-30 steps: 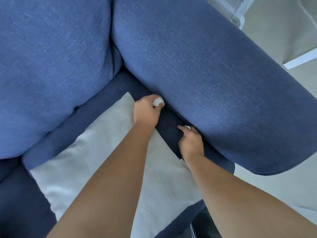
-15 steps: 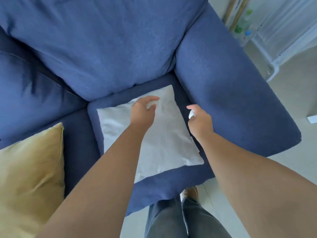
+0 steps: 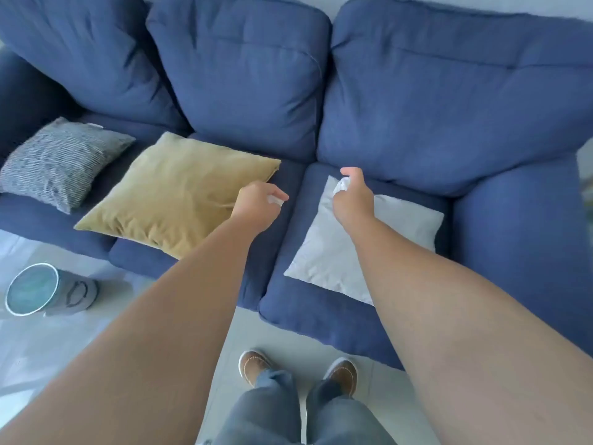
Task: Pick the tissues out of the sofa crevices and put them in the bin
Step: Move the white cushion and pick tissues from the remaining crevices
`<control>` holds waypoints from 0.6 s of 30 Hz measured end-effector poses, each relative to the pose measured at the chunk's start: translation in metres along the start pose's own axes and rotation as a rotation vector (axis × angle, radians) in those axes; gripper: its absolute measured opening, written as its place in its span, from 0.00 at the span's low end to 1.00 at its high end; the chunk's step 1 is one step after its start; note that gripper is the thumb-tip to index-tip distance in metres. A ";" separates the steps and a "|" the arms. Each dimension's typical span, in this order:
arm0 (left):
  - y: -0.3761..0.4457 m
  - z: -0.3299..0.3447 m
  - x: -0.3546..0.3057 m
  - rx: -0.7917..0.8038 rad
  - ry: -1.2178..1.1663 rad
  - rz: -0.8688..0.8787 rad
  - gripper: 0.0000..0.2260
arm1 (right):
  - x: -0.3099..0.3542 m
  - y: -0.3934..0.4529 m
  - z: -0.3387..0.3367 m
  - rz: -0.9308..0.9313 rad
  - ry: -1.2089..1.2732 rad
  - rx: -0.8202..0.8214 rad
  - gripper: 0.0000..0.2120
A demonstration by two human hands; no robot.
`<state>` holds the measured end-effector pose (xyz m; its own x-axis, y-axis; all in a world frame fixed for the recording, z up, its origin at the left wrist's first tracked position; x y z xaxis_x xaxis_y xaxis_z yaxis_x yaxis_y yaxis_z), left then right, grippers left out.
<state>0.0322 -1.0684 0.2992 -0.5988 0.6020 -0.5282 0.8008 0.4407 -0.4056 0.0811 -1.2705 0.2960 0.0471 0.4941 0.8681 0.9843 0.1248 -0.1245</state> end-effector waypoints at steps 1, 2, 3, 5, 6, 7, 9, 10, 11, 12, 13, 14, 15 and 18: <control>0.001 -0.022 0.024 -0.025 -0.032 -0.060 0.15 | 0.016 0.000 0.022 -0.003 0.029 0.024 0.25; 0.001 -0.043 0.047 -0.047 -0.046 -0.107 0.16 | 0.031 0.000 0.044 0.006 0.040 0.045 0.25; 0.001 -0.065 0.071 -0.064 -0.059 -0.151 0.15 | 0.048 0.001 0.068 0.003 0.039 0.066 0.24; 0.001 -0.093 0.109 -0.082 -0.058 -0.199 0.14 | 0.072 0.001 0.101 0.032 0.017 0.093 0.23; 0.000 -0.116 0.137 -0.096 -0.065 -0.230 0.15 | 0.090 -0.001 0.131 0.034 0.002 0.128 0.22; -0.001 -0.127 0.152 -0.097 -0.066 -0.229 0.15 | 0.101 -0.002 0.147 0.036 0.002 0.136 0.22; -0.006 -0.161 0.198 -0.132 -0.078 -0.249 0.14 | 0.134 -0.009 0.200 -0.012 0.000 0.201 0.22; -0.008 -0.172 0.215 -0.148 -0.082 -0.257 0.13 | 0.144 -0.014 0.220 -0.032 -0.017 0.245 0.22; -0.015 -0.195 0.248 -0.188 -0.098 -0.294 0.11 | 0.167 -0.022 0.257 -0.086 -0.032 0.298 0.23; -0.018 -0.206 0.268 -0.213 -0.109 -0.313 0.10 | 0.179 -0.028 0.276 -0.108 -0.044 0.325 0.23; -0.024 -0.225 0.298 -0.246 -0.130 -0.360 0.09 | 0.199 -0.037 0.306 -0.143 -0.070 0.360 0.22; -0.028 -0.239 0.321 -0.270 -0.153 -0.384 0.08 | 0.210 -0.043 0.327 -0.164 -0.098 0.371 0.22; -0.032 -0.252 0.344 -0.289 -0.178 -0.419 0.09 | 0.223 -0.047 0.350 -0.202 -0.131 0.387 0.21; -0.037 -0.282 0.401 -0.340 -0.202 -0.488 0.12 | 0.250 -0.055 0.408 -0.242 -0.186 0.427 0.20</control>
<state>-0.2341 -0.6549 0.3128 -0.8601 0.1550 -0.4859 0.3735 0.8402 -0.3931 -0.0310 -0.8023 0.3241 -0.2421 0.5471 0.8013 0.8044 0.5750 -0.1495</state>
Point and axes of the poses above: each hand's wrist, its own y-axis towards the middle knuckle, its own z-axis out of the palm, x = y × z, the point moved 8 cm from there along y, towards the middle knuckle, and after that the axes turned 14 degrees about -z, right-handed, at the moved point
